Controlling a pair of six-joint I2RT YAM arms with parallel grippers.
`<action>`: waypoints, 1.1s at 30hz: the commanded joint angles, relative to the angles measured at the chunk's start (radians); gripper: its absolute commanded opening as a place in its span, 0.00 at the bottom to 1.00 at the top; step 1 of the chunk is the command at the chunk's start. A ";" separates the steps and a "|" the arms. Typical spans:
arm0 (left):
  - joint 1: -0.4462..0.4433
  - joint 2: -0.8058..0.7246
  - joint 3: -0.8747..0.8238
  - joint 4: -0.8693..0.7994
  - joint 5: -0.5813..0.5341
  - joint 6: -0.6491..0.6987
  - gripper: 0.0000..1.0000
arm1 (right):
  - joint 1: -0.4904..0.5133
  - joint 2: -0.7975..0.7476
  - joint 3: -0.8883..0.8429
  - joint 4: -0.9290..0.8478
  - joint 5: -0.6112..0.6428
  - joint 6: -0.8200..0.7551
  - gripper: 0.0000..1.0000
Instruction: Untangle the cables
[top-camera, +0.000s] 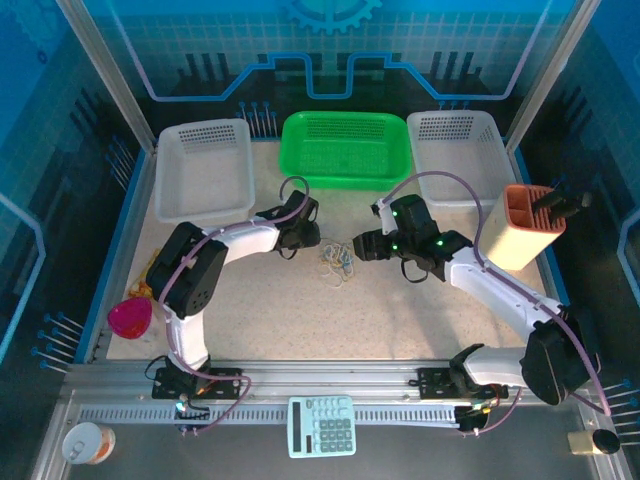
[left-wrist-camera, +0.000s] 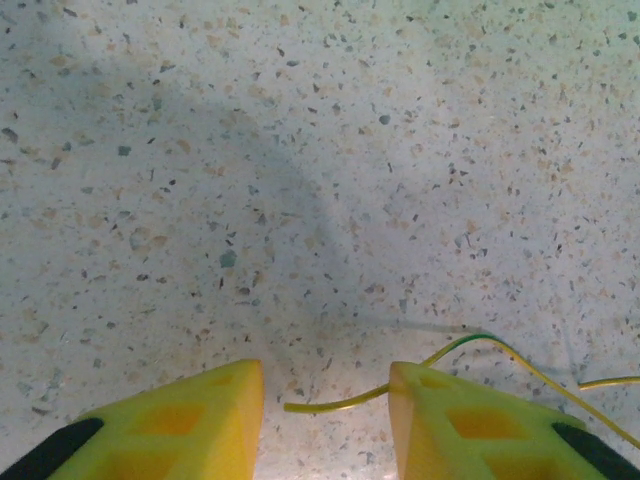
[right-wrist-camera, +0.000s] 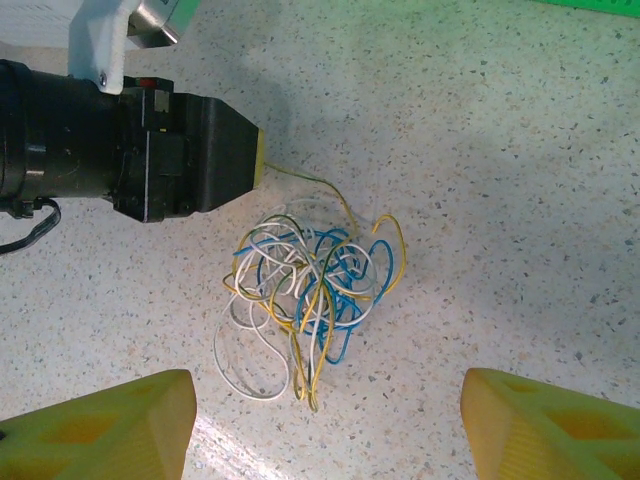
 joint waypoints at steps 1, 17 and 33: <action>0.002 0.022 0.034 0.010 0.005 0.019 0.35 | 0.015 -0.024 -0.014 -0.013 0.013 0.013 0.71; 0.005 -0.044 0.094 -0.052 0.029 0.095 0.00 | 0.015 -0.020 -0.012 -0.010 0.034 0.005 0.71; 0.004 -0.185 0.156 -0.194 0.092 0.184 0.12 | 0.014 0.026 0.031 0.039 0.034 0.011 0.71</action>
